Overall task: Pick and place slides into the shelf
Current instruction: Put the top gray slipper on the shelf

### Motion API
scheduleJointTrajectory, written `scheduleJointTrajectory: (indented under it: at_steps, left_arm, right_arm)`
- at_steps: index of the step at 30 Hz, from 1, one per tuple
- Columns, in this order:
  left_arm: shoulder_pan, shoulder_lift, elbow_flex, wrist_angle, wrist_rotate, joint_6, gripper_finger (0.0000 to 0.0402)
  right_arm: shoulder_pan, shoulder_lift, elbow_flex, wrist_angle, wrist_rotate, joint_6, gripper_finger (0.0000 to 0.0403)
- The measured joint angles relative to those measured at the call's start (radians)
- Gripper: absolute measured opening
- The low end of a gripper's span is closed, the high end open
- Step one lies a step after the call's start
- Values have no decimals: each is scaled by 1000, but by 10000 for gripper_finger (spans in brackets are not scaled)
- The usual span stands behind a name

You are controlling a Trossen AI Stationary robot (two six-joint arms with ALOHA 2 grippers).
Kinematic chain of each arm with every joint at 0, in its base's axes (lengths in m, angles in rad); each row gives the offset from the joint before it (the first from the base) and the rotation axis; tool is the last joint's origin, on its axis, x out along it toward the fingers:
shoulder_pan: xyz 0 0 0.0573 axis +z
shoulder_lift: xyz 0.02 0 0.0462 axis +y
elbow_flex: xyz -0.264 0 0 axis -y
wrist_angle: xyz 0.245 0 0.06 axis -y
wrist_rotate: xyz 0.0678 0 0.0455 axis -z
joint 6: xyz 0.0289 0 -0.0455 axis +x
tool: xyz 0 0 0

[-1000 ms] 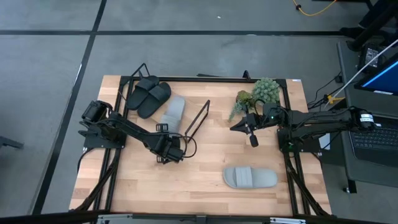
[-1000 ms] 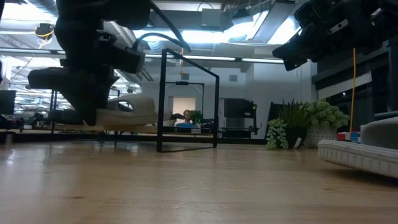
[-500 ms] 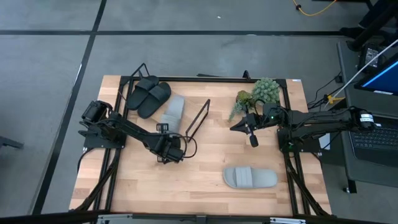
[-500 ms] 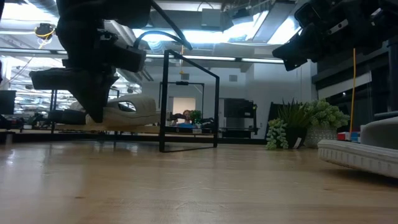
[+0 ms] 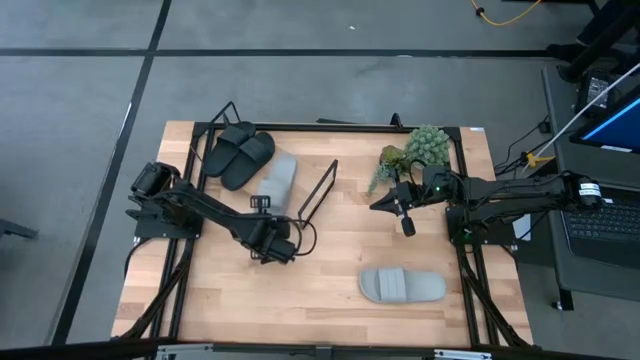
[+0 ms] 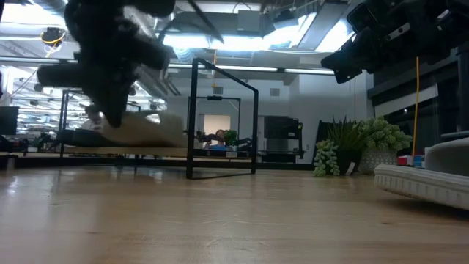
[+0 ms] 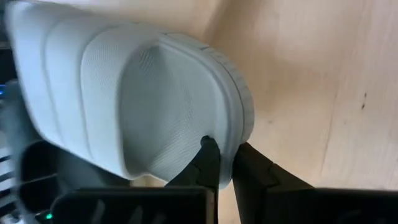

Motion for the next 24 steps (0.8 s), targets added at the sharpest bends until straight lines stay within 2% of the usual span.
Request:
scheduleJointTrajectory:
  at_steps: [9,15,24]
  left_arm:
    - [-12,0,134,-187,-85,-23,16]
    - [5,0,139,-251,-131,-25,16]
    - [53,0,119,-239,-156,10,14]
  right_arm:
    - [0,1,0,0,0,0,6]
    - [0,1,0,0,0,0,6]
    - [0,1,0,0,0,0,6]
